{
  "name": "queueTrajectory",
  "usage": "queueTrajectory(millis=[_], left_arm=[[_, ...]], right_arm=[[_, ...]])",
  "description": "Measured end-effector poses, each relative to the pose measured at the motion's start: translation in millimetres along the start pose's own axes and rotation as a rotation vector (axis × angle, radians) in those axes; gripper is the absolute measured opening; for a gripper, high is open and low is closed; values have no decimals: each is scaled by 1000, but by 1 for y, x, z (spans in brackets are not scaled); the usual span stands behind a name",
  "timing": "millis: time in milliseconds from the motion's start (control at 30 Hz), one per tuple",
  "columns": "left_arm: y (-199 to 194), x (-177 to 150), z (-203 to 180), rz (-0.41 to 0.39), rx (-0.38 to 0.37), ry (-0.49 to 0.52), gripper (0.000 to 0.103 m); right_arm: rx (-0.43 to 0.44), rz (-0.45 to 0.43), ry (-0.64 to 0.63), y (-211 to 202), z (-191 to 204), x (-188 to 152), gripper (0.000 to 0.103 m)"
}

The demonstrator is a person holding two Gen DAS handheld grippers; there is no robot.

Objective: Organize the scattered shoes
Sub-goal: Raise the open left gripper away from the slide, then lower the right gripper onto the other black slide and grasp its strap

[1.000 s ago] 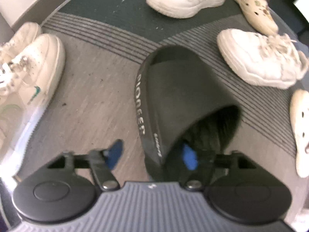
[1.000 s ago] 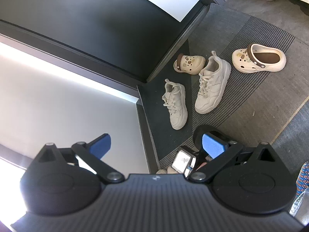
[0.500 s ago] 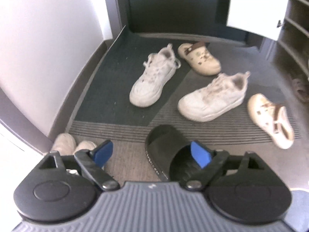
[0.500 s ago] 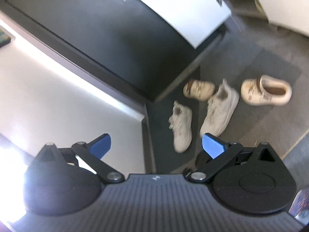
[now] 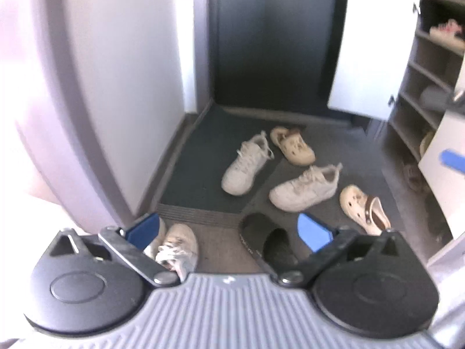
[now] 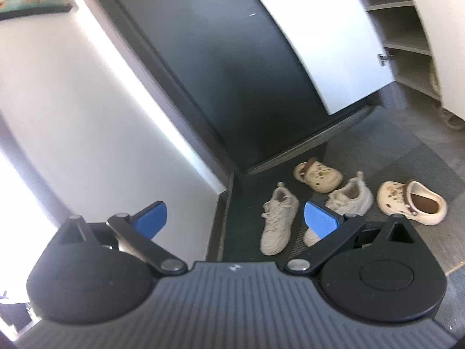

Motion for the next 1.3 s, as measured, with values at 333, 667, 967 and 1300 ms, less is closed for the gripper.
queueTrajectory(millis=[333, 667, 967, 1300], left_arm=[[-42, 6, 35, -140, -50, -69, 103], [-42, 3, 57, -173, -40, -99, 103], [-8, 0, 50, -99, -84, -72, 103], [8, 11, 24, -64, -164, -65, 103]], right_arm=[[-100, 394, -373, 144, 29, -24, 103], [-65, 314, -519, 260, -1, -79, 103], [-78, 121, -337, 319, -121, -170, 103], [-107, 186, -356, 380, -154, -172, 103]])
Point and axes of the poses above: each gripper's, at about its wrist camera, not at the fingertips, and y roughly the way its jaws point, z to its left, x to its top, the point moved 5 cm from there along y, roughly the way its jaws point, and after that the axes turned 12 degrees about z, right-handed, at the moved point
